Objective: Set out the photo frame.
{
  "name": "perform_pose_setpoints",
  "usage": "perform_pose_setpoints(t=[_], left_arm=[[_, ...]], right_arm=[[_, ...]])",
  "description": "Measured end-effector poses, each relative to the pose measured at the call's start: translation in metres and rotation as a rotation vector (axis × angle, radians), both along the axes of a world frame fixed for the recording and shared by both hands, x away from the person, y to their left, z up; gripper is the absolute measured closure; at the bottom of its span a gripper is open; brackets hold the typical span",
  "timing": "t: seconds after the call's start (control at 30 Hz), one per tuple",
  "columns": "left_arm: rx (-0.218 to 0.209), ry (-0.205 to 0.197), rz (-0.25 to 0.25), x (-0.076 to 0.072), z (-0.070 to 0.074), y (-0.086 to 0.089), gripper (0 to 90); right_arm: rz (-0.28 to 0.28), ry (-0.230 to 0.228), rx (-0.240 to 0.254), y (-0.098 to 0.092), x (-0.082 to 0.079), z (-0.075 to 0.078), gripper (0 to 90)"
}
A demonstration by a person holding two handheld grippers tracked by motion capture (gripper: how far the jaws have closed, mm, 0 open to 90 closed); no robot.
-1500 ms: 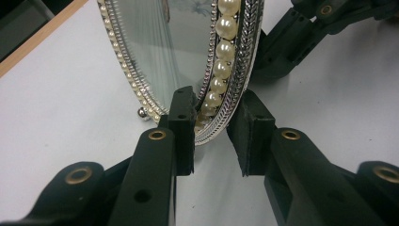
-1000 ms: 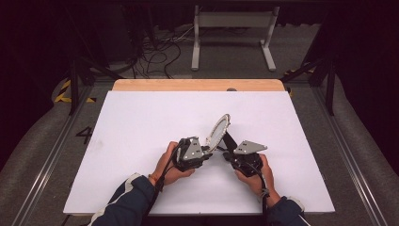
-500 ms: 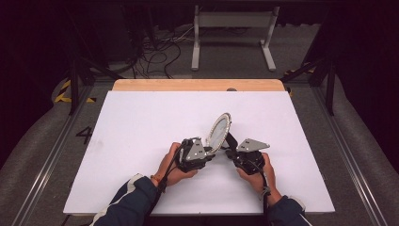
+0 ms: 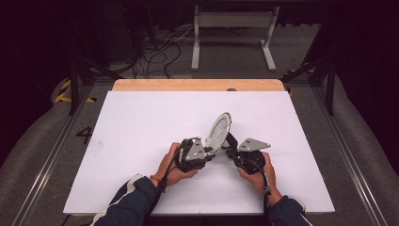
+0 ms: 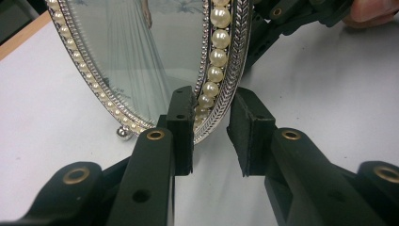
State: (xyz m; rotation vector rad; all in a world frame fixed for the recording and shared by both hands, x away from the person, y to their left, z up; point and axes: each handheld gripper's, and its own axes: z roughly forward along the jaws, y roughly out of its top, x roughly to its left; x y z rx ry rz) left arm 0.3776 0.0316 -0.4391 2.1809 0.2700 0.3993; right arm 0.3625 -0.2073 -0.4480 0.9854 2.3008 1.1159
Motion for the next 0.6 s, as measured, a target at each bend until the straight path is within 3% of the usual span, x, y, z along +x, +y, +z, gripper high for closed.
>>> perform_pose_setpoints(t=[0.27, 0.33, 0.47, 0.6], left_arm=[[-0.007, -0.019, -0.013, -0.001, 0.009, 0.009, 73.2], [-0.031, 0.000, -0.025, -0.001, 0.013, 0.014, 71.8], [-0.032, -0.016, -0.008, -0.004, 0.018, 0.028, 70.3], [-0.048, 0.004, 0.010, -0.005, 0.020, 0.042, 63.7]], right_arm=[[-0.011, 0.000, 0.008, -0.002, 0.001, 0.001, 87.6], [-0.015, 0.001, 0.013, -0.004, 0.001, 0.001, 87.2], [-0.016, 0.001, 0.012, -0.004, 0.001, 0.001, 87.2], [-0.015, -0.007, 0.009, -0.002, -0.001, 0.002, 84.5]])
